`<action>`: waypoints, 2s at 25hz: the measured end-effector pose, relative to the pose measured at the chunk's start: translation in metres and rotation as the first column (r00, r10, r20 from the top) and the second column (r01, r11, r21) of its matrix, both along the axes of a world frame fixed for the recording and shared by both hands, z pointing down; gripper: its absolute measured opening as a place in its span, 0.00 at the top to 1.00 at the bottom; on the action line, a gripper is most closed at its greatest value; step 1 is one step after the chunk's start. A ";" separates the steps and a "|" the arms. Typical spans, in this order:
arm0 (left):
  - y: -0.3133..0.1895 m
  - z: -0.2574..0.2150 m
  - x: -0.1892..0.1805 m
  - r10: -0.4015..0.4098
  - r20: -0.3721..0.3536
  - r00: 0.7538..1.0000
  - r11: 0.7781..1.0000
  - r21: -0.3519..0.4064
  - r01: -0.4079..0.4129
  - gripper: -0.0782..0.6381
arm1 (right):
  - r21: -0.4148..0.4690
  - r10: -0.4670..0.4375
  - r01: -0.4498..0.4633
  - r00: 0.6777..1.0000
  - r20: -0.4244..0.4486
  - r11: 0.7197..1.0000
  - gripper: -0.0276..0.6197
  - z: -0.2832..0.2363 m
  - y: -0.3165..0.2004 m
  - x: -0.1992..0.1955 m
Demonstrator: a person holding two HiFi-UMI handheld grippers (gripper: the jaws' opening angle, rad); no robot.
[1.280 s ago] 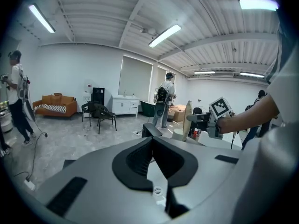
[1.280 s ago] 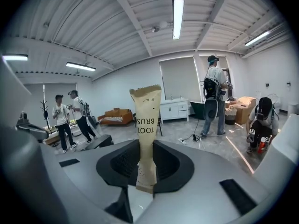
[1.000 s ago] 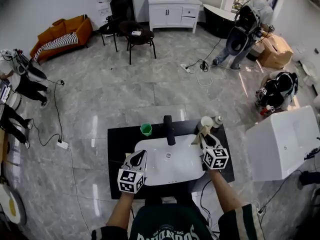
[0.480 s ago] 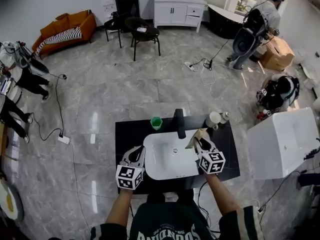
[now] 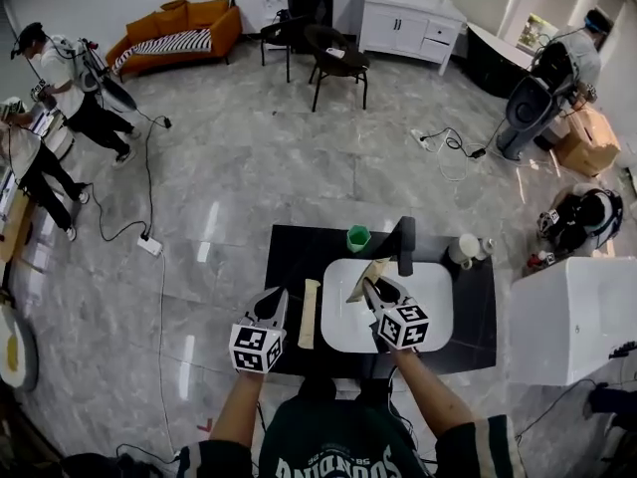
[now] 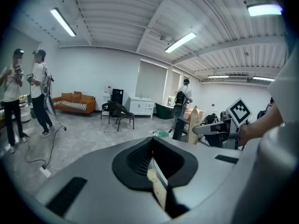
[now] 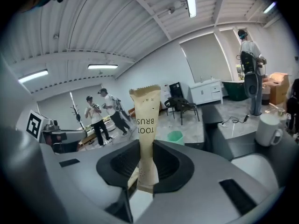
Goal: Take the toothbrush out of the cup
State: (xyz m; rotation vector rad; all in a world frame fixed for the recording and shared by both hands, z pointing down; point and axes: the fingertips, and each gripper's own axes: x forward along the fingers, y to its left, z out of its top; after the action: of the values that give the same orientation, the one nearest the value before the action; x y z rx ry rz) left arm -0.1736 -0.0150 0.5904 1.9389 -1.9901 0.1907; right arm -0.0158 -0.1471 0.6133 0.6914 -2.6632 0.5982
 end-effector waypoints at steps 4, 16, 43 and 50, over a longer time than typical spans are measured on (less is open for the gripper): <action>0.024 0.006 -0.027 -0.056 0.003 0.998 0.998 -0.008 0.056 0.88 | -0.068 -0.089 0.090 0.996 0.026 0.994 0.80 0.010 0.037 -0.058; 0.092 0.023 -0.079 -0.209 -0.006 0.978 0.977 -0.035 0.208 0.88 | -0.369 -0.245 0.227 0.970 0.000 0.901 0.81 0.079 0.143 -0.148; 0.146 0.052 -0.096 -0.325 -0.030 0.945 0.942 -0.098 0.320 0.88 | -0.537 -0.221 0.057 0.944 -0.246 0.841 0.74 0.184 0.163 -0.169; 0.132 0.050 -0.088 -0.290 -0.032 0.957 0.954 -0.093 0.286 0.88 | -0.548 -0.202 0.042 0.951 -0.235 0.835 0.72 0.181 0.155 -0.160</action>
State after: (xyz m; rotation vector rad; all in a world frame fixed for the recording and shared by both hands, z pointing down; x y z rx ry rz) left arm -0.2621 0.1166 0.6402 1.5630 -2.1658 0.1544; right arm -0.1753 0.0082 0.7945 0.3955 -2.1000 1.0647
